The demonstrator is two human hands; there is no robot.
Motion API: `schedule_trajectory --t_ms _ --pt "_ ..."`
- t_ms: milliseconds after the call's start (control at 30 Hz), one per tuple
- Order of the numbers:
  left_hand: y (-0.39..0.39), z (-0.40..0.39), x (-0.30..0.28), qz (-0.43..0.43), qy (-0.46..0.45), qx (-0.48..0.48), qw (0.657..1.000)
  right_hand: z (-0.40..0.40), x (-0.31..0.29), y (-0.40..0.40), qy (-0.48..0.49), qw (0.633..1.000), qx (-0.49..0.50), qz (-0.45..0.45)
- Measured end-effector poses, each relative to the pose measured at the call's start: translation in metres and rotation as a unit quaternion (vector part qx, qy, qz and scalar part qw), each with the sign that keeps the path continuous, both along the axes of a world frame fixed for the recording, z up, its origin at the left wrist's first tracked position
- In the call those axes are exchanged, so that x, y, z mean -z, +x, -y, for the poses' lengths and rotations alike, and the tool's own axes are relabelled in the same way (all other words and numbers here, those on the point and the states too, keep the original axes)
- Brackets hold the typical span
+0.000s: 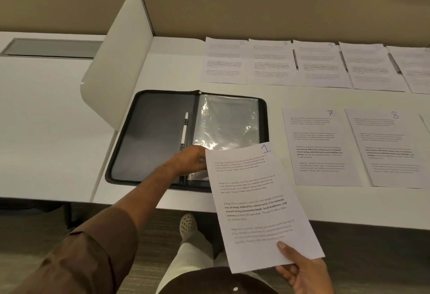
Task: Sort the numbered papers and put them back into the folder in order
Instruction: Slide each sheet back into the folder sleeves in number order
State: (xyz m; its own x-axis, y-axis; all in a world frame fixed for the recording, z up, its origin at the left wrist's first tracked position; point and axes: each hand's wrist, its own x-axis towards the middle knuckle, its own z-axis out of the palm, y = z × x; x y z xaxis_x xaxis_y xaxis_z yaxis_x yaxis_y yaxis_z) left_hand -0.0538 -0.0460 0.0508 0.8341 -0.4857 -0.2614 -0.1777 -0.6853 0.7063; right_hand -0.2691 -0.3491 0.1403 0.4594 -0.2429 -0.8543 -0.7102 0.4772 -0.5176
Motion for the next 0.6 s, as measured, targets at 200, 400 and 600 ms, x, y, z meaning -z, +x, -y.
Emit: schedule_trajectory --t_ms 200,400,600 --pt "0.008 0.006 -0.002 -0.003 0.062 0.009 0.998 0.017 -0.011 -0.009 0.005 0.999 -0.039 -0.009" --pt "0.010 0.008 0.002 -0.010 0.053 -0.007 0.999 0.017 -0.014 -0.017 -0.005 0.999 -0.053 -0.006" --pt "0.005 0.009 0.005 -0.008 0.056 -0.014 0.998 0.015 -0.012 -0.030 -0.005 0.998 -0.060 0.000"
